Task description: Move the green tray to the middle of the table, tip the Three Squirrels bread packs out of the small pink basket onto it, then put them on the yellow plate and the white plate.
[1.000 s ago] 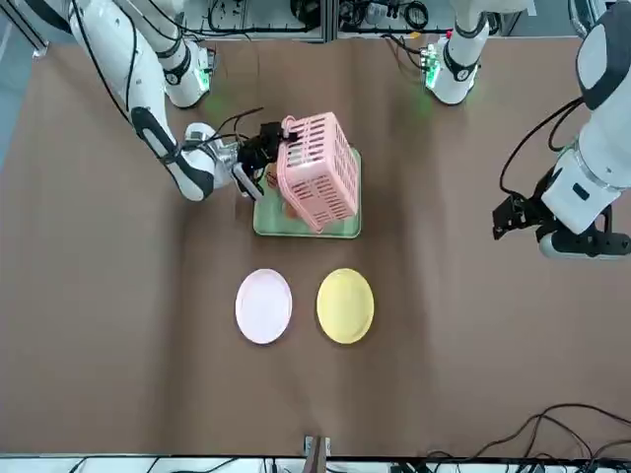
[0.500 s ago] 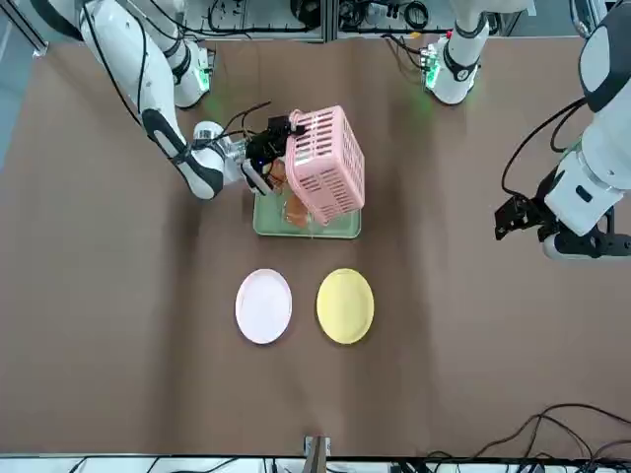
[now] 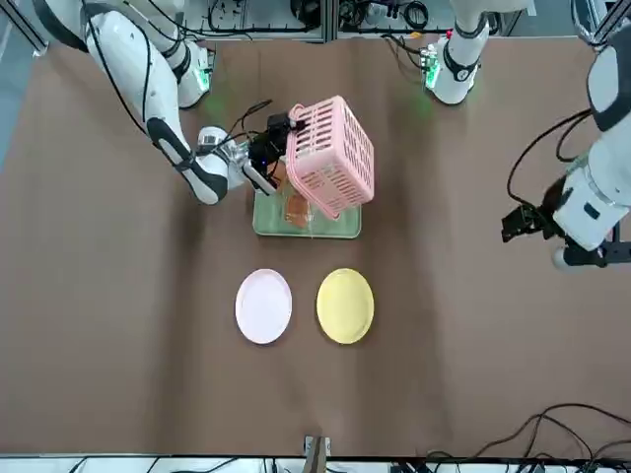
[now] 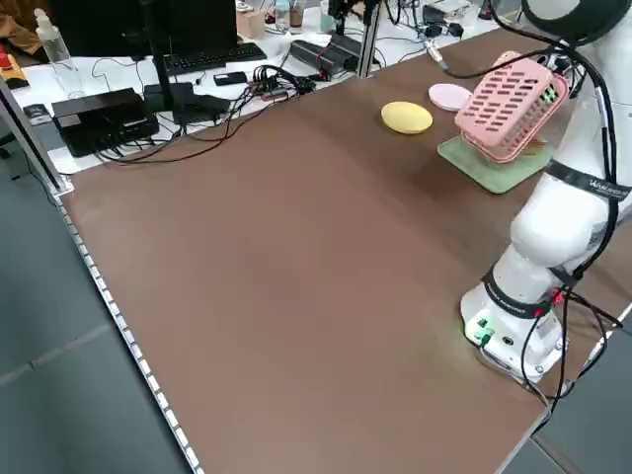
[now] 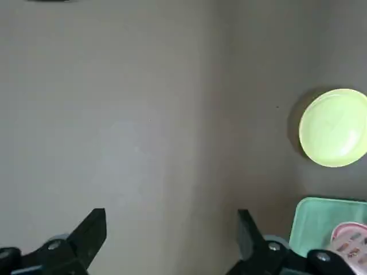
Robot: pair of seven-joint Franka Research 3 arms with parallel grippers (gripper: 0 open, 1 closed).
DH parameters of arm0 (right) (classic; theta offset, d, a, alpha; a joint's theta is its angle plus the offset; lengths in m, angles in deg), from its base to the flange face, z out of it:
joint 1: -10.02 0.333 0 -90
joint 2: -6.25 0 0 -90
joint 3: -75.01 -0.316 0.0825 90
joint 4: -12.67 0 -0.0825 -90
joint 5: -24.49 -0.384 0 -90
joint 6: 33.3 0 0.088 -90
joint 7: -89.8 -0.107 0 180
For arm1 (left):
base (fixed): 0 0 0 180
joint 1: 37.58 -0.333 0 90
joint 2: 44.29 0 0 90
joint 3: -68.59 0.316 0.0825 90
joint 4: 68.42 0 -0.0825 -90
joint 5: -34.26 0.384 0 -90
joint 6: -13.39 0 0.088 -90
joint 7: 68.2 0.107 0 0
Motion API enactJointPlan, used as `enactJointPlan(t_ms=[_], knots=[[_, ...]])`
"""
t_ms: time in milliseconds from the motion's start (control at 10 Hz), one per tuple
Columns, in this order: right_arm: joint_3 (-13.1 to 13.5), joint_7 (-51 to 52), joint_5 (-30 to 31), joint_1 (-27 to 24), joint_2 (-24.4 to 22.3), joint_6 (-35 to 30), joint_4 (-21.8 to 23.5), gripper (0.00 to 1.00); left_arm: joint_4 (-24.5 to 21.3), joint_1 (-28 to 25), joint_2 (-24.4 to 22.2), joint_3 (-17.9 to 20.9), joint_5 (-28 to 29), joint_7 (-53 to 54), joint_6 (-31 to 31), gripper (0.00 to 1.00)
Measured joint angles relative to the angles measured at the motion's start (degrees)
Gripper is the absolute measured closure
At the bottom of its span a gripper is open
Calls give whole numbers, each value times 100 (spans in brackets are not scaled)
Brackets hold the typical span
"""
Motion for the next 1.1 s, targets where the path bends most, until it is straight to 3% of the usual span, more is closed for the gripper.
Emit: enactJointPlan(t_ms=[500, 1100], knots=[[9, 3, 4, 27, 38, -26, -12, 93, -150, 217, 203, -43, 0, 10, 42, 0], [3, -13, -72, 280, 54, -28, -362, 93, -260, 211, 355, -35, 0, 8, -139, 0]])
